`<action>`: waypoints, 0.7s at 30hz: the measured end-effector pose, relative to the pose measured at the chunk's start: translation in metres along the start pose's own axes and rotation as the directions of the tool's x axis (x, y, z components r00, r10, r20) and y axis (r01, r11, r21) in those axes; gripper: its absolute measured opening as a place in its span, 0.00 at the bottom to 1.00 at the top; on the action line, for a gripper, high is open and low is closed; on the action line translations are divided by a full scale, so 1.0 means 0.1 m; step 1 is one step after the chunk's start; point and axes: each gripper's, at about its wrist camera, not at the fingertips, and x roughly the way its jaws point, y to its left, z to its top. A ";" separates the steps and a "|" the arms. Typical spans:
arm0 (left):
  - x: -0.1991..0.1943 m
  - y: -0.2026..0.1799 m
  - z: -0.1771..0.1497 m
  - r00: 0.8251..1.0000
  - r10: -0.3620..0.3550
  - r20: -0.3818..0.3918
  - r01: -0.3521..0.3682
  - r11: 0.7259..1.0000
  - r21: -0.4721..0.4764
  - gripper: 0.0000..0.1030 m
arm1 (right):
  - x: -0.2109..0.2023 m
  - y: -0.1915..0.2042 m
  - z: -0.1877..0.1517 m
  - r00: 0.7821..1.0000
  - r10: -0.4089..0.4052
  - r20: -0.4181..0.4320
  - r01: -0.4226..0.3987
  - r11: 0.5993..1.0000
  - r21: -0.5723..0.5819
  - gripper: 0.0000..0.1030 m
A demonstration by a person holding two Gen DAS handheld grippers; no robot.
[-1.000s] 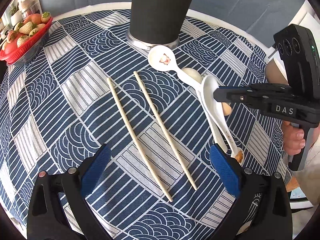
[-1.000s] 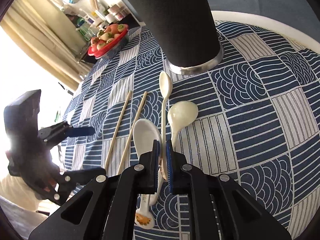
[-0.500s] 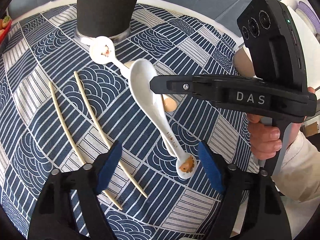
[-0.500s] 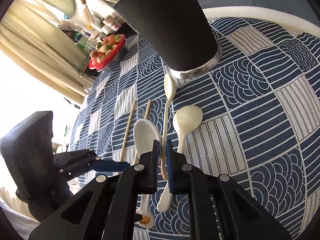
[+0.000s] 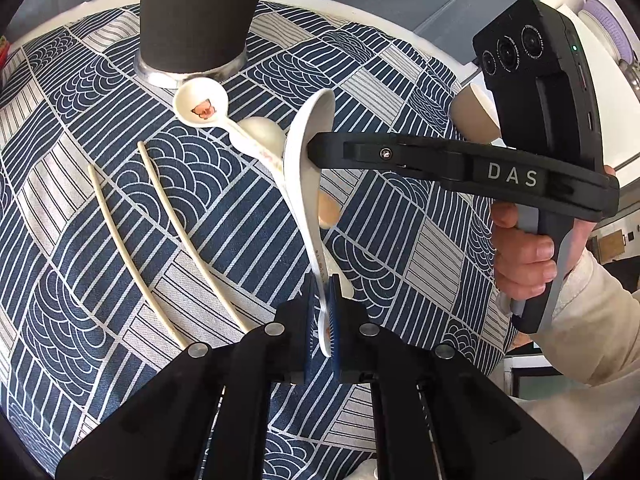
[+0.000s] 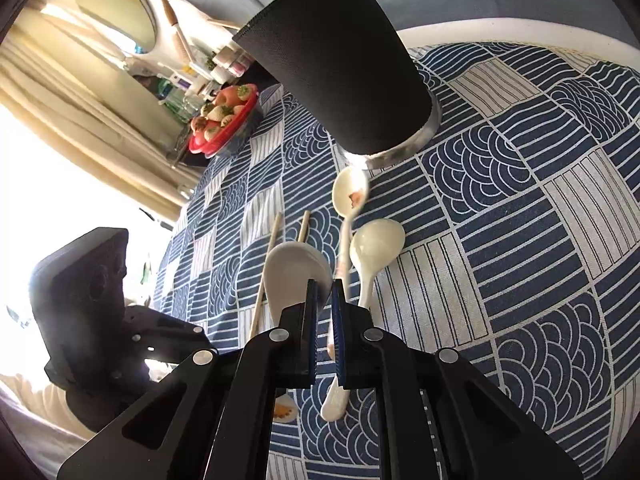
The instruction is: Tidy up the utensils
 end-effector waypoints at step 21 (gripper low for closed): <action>-0.43 -0.15 0.30 0.996 0.058 0.064 -0.064 0.993 0.103 0.07 | -0.45 0.31 0.24 0.993 0.028 0.114 -0.015 0.994 -0.109 0.04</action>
